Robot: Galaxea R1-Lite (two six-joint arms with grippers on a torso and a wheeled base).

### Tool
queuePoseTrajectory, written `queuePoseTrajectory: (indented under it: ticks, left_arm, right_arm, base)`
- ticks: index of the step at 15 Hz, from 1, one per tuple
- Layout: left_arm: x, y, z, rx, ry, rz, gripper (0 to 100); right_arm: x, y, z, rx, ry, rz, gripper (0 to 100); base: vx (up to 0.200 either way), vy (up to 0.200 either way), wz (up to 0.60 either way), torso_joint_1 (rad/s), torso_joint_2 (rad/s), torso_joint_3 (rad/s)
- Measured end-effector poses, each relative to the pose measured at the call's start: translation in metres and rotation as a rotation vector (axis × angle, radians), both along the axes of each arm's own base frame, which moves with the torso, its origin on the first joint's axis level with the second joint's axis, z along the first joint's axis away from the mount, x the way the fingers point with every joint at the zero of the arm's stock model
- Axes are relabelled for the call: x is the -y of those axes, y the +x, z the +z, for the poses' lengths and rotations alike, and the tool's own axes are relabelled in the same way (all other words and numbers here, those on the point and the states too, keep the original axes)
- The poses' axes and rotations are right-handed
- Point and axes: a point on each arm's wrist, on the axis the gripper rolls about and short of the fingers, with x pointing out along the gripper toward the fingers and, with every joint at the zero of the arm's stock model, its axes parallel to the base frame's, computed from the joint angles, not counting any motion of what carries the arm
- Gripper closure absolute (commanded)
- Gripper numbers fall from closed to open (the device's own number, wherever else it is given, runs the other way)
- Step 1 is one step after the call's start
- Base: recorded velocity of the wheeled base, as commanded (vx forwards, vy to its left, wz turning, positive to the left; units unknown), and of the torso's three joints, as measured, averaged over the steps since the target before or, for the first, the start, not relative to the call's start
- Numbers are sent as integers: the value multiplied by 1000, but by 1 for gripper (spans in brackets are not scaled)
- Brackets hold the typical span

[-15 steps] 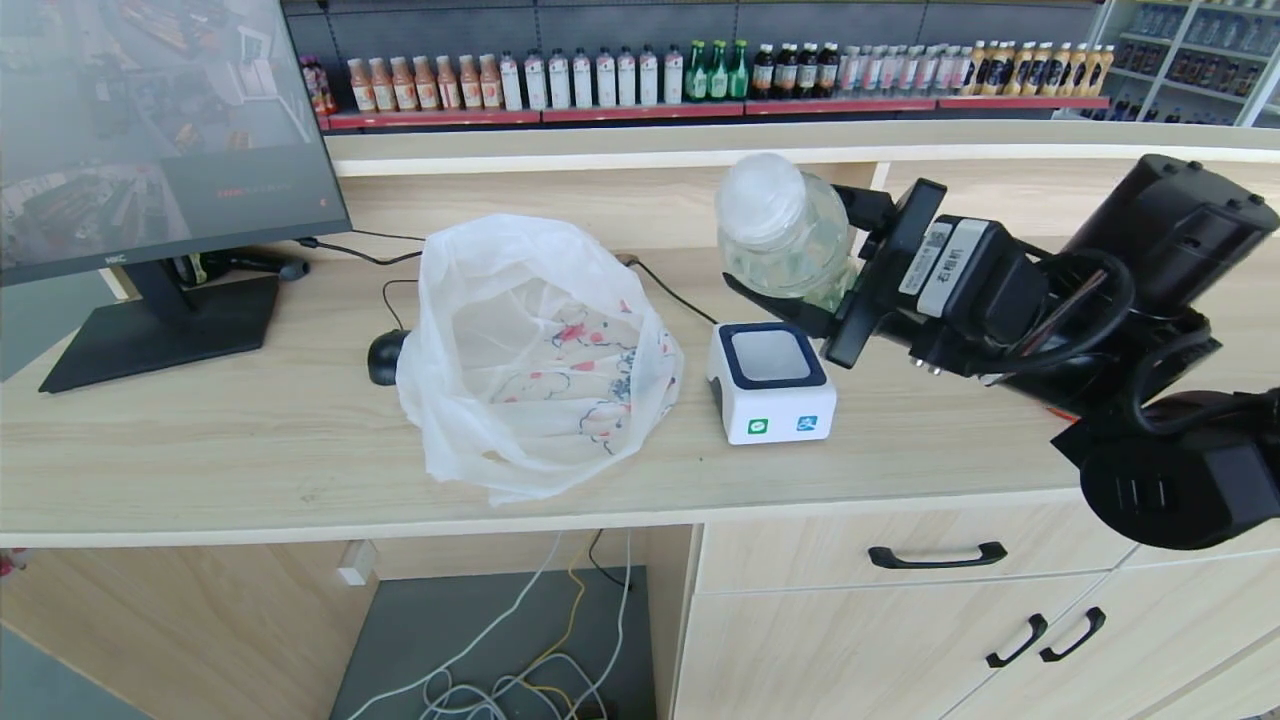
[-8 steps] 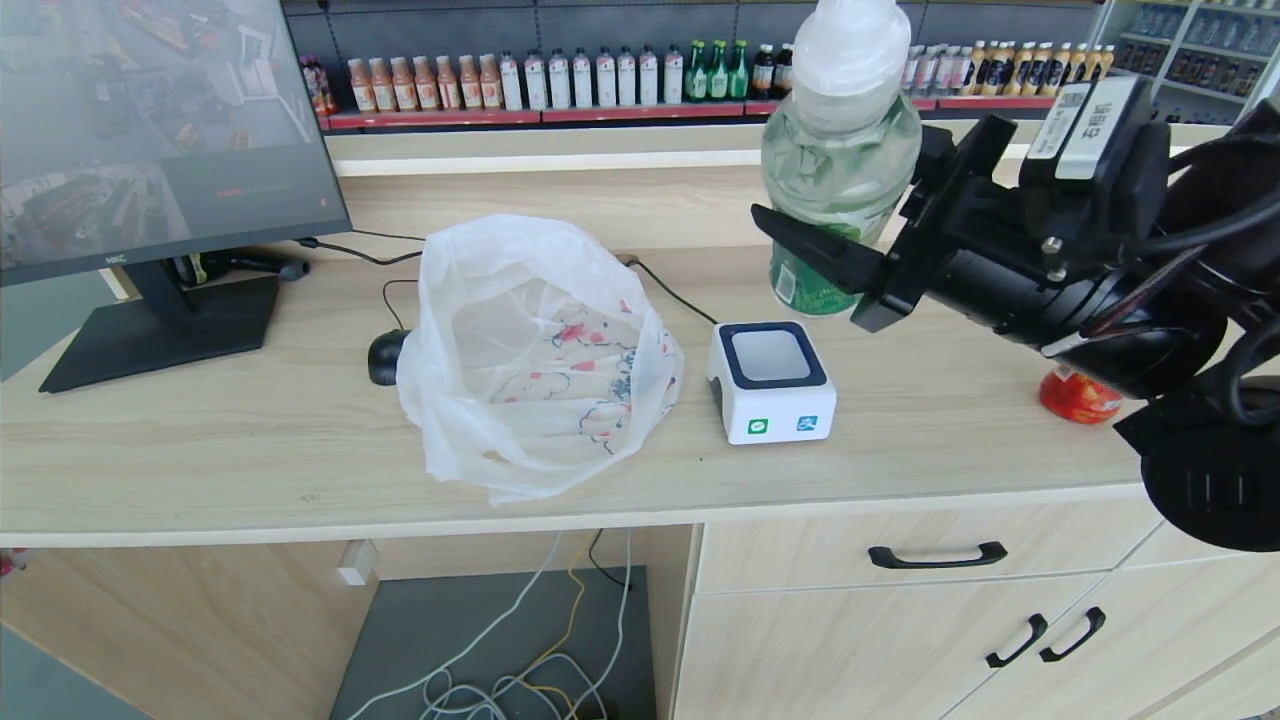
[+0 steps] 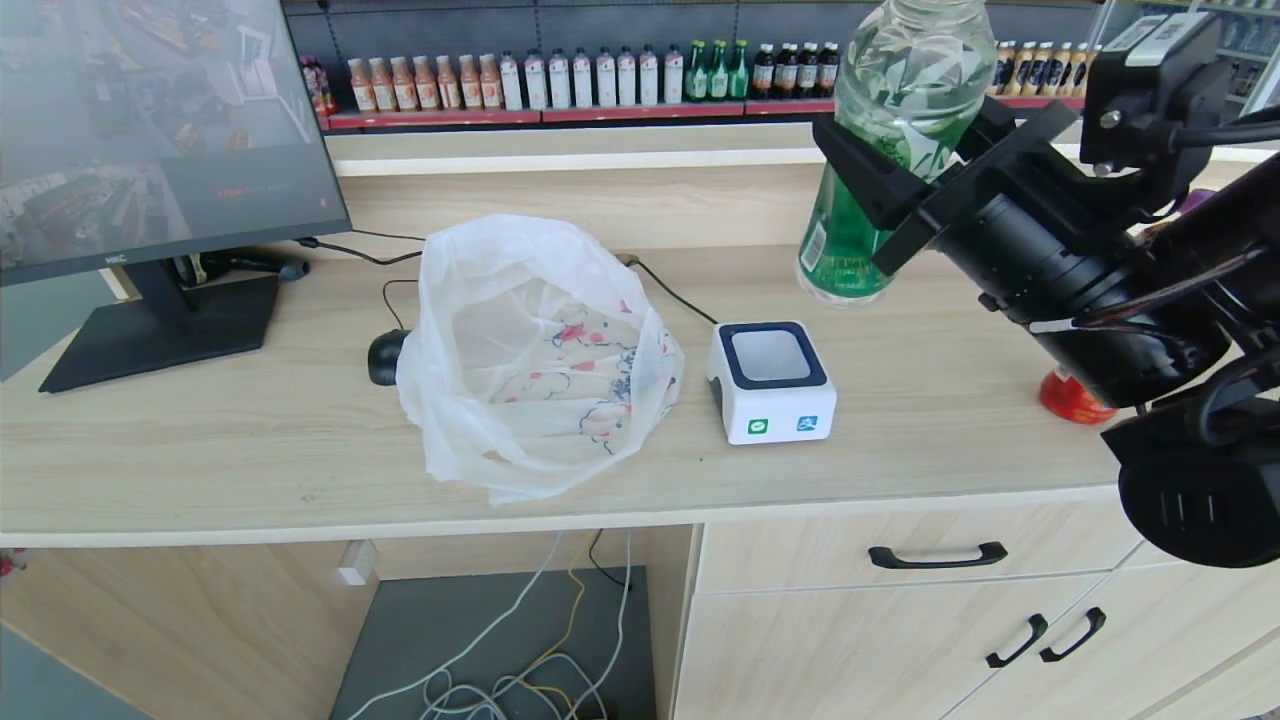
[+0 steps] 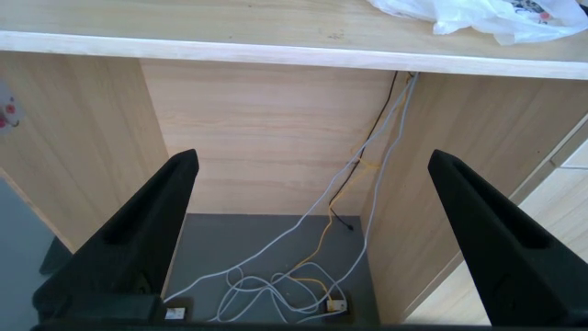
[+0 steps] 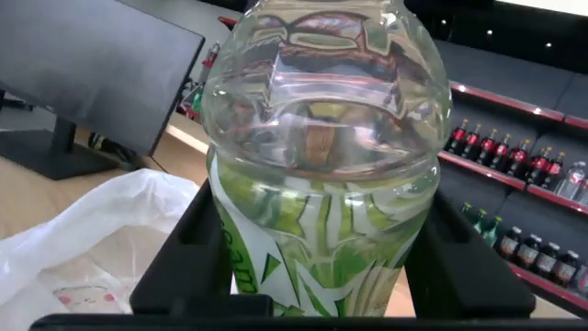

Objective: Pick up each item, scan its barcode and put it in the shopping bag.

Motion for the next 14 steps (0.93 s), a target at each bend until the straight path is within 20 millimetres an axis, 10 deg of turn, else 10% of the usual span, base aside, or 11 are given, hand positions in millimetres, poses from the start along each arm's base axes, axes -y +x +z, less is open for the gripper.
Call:
queuePoseTrajectory:
  ticks: [14]
  left_arm:
    - [0,0,0,0,-3,0,0]
  right_arm:
    - [15,-16,-44,-227,236,-256,100]
  base:
    - [0,0,0,0,0,0]
